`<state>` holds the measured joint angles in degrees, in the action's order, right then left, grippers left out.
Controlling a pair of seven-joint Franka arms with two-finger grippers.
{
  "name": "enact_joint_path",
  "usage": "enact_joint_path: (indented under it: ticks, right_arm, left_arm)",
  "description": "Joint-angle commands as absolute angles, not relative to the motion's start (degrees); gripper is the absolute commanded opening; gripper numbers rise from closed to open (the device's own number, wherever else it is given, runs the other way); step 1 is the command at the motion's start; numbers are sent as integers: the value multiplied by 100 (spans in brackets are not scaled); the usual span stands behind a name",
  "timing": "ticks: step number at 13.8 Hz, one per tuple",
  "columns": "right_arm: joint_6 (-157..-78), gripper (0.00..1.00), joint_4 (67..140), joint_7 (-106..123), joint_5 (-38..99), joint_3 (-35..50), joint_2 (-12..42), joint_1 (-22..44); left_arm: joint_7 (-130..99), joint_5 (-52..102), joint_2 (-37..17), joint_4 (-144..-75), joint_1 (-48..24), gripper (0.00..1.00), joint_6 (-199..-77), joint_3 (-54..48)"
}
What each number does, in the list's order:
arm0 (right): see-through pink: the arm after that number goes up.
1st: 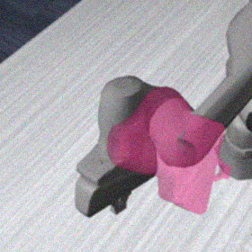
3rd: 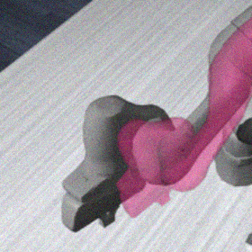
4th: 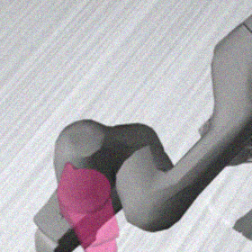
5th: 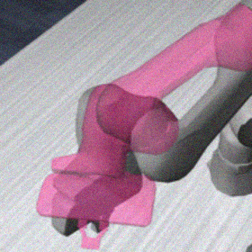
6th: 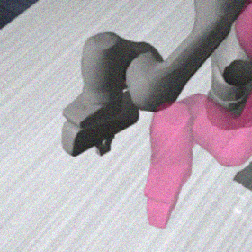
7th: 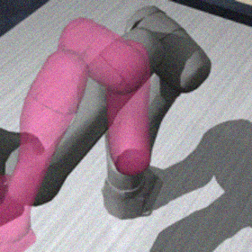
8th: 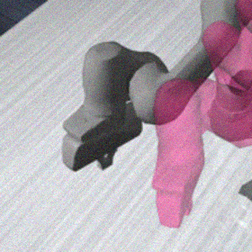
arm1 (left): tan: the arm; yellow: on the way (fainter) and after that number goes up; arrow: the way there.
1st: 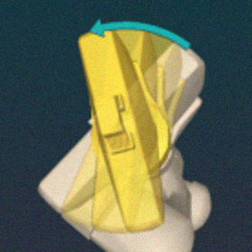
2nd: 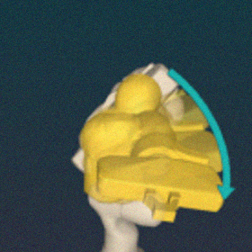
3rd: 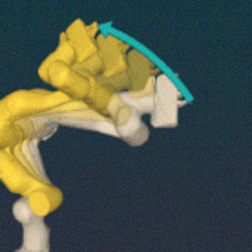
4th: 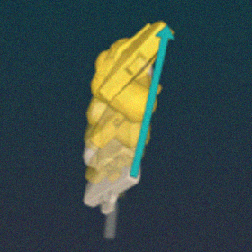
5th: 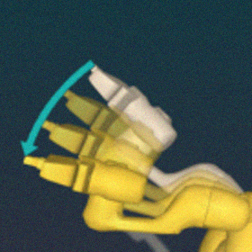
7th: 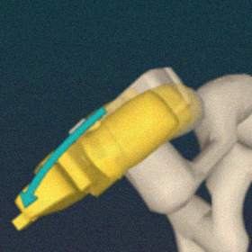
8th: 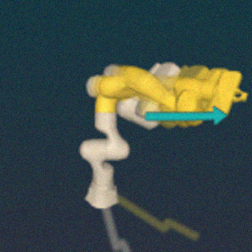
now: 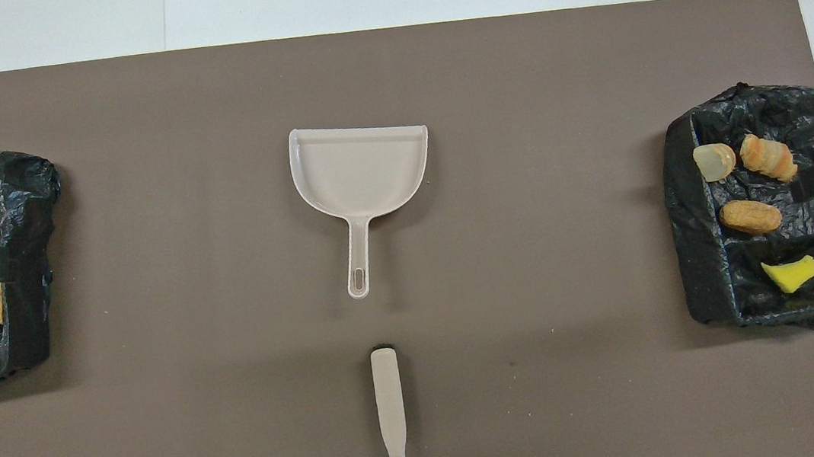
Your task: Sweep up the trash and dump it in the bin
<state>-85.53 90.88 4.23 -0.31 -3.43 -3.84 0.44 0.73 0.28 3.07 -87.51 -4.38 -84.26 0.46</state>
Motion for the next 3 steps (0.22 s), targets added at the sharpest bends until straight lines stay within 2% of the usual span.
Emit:
enact_joint_path:
  ticks: [1,3]
  right_arm:
    - [-8684,100,9264,325,79,-352,-519,53]
    - [-8684,100,9264,325,79,-352,-519,53]
  left_arm:
    - [132,-44,220,-8543,-387,100,-8235,9]
    - [132,-27,237,-8552,-387,100,-8244,9]
